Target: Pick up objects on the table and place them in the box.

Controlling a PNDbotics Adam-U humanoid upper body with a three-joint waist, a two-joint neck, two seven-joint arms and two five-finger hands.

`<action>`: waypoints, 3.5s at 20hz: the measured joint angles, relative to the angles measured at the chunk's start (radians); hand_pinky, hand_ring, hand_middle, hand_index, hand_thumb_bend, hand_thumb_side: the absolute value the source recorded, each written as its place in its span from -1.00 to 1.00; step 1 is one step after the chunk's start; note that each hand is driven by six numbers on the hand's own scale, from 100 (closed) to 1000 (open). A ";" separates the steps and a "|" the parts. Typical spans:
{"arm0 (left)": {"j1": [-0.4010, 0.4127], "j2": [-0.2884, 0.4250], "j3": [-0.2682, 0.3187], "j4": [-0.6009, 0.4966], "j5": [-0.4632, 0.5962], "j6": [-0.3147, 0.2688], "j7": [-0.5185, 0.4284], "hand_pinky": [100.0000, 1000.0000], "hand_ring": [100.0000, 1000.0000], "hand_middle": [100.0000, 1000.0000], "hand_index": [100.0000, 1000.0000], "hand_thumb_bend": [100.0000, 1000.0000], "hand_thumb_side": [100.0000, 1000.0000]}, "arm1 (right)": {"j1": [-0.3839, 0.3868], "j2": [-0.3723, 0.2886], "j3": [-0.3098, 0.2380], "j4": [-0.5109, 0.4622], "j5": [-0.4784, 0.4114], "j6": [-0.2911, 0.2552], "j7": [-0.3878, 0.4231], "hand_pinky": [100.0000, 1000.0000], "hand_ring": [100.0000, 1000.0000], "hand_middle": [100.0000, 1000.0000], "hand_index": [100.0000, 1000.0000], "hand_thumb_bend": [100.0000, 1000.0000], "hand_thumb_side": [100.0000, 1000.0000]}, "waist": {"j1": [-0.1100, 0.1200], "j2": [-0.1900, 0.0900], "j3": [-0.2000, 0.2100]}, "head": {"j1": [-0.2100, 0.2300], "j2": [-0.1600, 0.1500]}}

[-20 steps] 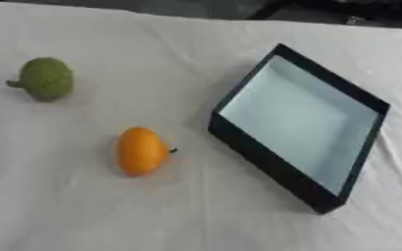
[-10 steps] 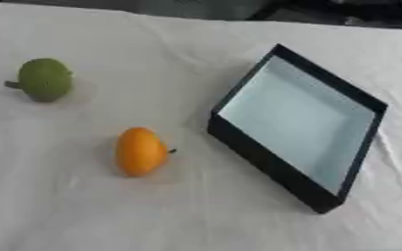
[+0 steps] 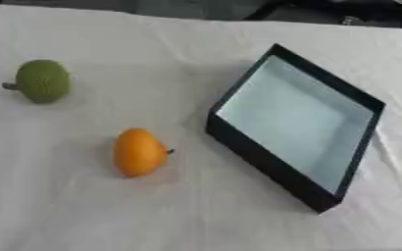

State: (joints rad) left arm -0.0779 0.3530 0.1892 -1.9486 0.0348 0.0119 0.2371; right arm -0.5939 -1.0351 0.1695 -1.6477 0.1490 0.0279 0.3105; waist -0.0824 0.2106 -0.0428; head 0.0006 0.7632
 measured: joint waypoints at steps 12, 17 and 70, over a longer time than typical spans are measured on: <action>-0.002 -0.001 -0.001 0.000 0.000 0.001 -0.003 0.35 0.08 0.31 0.53 -1.00 0.51 | 0.042 0.006 0.043 -0.001 -0.004 -0.001 0.049 0.53 0.14 -0.22 -0.07 -1.00 -0.42 | 0.006 0.004 0.007 | -0.011 0.000; -0.003 -0.001 -0.001 0.000 0.000 0.001 -0.008 0.35 0.08 0.31 0.53 -1.00 0.51 | 0.045 0.028 0.078 -0.002 0.006 0.009 0.062 0.52 0.14 -0.22 -0.06 -1.00 -0.38 | 0.006 0.008 0.018 | -0.016 0.000; -0.008 0.008 0.000 -0.001 0.003 -0.007 -0.003 0.35 0.08 0.32 0.54 -1.00 0.46 | -0.001 0.146 -0.039 -0.094 -0.193 -0.042 -0.150 0.89 0.74 0.54 0.66 -1.00 -1.00 | 0.011 0.013 0.036 | -0.014 0.000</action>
State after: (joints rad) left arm -0.0862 0.3610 0.1893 -1.9499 0.0378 0.0052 0.2343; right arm -0.5945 -0.8896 0.1305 -1.7412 -0.0438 -0.0143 0.1609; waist -0.0713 0.2235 -0.0067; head -0.0137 0.7633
